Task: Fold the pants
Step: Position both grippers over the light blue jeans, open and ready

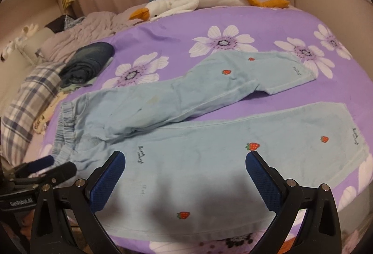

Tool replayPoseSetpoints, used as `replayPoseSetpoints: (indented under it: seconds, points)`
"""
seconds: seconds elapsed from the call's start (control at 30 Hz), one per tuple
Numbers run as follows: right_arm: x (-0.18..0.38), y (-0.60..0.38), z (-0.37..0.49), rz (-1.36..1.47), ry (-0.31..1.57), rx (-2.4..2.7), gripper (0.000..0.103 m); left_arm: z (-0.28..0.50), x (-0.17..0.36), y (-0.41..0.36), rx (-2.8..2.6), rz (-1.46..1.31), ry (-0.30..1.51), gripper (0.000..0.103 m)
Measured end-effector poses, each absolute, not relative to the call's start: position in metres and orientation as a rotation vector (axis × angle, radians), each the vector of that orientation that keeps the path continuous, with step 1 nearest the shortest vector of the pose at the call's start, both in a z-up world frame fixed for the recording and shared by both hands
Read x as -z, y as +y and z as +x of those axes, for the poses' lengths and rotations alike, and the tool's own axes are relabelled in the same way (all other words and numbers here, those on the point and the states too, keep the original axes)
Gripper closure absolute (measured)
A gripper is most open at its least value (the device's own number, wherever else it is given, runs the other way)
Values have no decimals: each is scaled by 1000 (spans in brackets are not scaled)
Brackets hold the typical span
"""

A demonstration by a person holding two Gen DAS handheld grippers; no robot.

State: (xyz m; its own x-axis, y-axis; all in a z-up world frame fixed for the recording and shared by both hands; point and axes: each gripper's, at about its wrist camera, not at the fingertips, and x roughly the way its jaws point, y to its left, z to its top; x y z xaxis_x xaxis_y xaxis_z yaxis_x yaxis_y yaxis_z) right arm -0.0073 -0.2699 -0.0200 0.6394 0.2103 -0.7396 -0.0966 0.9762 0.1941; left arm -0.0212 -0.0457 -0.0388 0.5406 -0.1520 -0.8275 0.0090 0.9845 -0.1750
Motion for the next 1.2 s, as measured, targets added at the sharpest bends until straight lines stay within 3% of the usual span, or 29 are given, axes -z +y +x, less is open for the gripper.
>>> replayPoseSetpoints:
  seconds: [1.2]
  points:
    - [28,-276,-26,114,856,-143,0,-20,34,-53,118,-145,999,5]
